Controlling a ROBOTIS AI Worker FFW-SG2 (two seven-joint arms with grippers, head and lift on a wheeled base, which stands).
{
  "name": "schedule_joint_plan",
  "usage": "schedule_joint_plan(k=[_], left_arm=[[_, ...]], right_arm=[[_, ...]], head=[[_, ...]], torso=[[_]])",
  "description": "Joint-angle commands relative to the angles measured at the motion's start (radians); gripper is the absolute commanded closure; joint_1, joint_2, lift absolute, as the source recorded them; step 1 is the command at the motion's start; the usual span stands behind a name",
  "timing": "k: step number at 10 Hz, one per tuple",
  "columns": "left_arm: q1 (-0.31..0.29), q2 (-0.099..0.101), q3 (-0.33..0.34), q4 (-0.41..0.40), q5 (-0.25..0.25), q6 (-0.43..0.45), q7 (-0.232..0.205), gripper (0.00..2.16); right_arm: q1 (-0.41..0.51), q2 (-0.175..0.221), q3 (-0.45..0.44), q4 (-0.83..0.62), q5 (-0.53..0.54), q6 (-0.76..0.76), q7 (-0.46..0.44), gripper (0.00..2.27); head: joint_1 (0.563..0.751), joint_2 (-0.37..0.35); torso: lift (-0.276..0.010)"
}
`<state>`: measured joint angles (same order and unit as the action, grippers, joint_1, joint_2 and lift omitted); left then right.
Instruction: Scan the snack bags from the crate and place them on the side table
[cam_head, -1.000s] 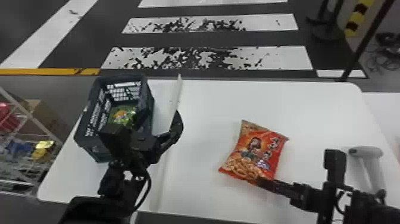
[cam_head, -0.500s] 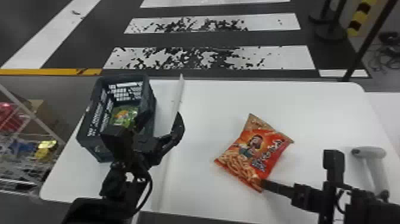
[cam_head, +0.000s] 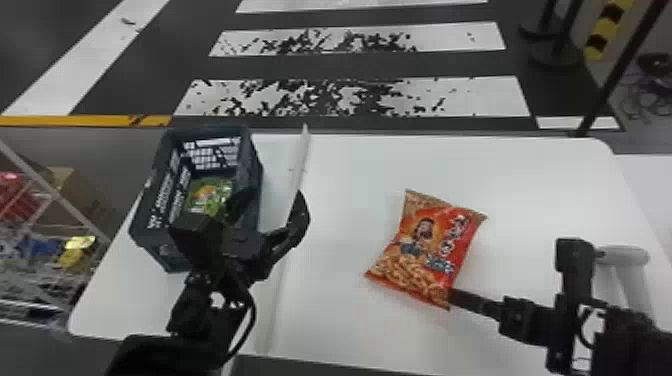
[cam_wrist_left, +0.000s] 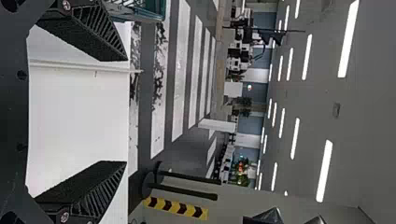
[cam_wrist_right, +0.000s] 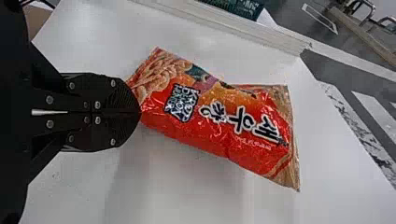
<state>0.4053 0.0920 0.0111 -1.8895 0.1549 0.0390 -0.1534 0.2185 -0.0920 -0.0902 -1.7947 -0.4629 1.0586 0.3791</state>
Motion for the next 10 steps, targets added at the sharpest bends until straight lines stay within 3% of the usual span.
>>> schedule_joint_plan(k=[1,3,6,8,10], left_arm=[[0.001,0.002,0.000,-0.003,0.000,0.000,0.000,0.09],[-0.002,0.003,0.000,-0.007,0.003,0.003,-0.002,0.09],[-0.003,0.006,0.001,-0.007,0.005,0.003,-0.002,0.09],[-0.003,0.006,0.003,-0.005,0.005,0.006,-0.002,0.09],[-0.003,0.008,0.003,-0.005,0.011,0.009,-0.002,0.09]], right_arm=[[0.001,0.000,-0.029,-0.088,0.010,0.039,-0.016,2.26],[-0.013,-0.002,-0.034,-0.215,0.132,0.091,-0.048,2.26],[-0.047,-0.022,0.095,-0.350,0.475,0.110,-0.105,2.26],[-0.051,-0.077,0.271,-0.379,0.757,0.097,-0.166,2.26],[-0.048,-0.137,0.503,-0.348,1.152,0.091,-0.259,2.26]], head=[[0.695,0.121],[0.695,0.093],[0.695,0.032],[0.695,0.001],[0.695,-0.025]], torso=[[-0.050],[-0.050],[-0.050],[-0.050],[-0.050]])
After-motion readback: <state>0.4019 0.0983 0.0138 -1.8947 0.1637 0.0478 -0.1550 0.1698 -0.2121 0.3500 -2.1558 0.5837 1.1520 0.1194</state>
